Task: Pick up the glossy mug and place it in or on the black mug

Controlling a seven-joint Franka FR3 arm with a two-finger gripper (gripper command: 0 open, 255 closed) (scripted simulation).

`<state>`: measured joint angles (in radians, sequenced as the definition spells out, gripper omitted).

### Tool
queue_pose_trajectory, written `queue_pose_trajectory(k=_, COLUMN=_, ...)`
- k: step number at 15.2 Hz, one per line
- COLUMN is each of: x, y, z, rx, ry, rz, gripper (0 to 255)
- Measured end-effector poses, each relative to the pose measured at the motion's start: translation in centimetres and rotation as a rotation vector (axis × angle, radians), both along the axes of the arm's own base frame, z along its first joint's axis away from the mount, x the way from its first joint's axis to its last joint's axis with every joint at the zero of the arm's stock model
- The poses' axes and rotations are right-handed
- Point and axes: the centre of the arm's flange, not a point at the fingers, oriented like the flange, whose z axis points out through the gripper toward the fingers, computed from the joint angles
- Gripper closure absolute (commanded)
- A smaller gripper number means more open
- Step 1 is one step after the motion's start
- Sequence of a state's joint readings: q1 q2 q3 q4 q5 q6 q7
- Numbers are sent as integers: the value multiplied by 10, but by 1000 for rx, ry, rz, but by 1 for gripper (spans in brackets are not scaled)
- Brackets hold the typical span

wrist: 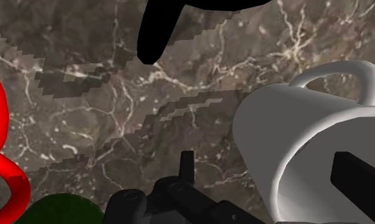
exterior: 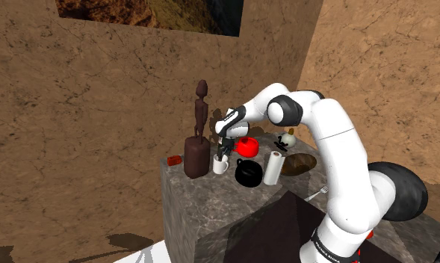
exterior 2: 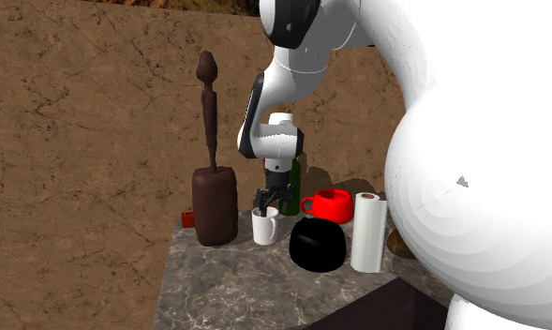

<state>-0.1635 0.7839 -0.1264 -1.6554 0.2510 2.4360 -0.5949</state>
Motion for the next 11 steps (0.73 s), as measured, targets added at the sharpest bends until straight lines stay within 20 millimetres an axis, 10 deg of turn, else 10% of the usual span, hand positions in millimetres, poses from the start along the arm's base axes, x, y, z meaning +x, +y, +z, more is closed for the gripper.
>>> queue_pose_trajectory(k=7, x=-1, y=0, z=-8, rx=0, ry=0, rz=0, gripper=0)
queue_pose_trajectory(k=8, x=-1, y=0, z=-8, rx=0, ry=0, rz=0, gripper=255)
queue_pose_trajectory(k=11, x=-1, y=0, z=-8, rx=0, ry=0, rz=0, gripper=255)
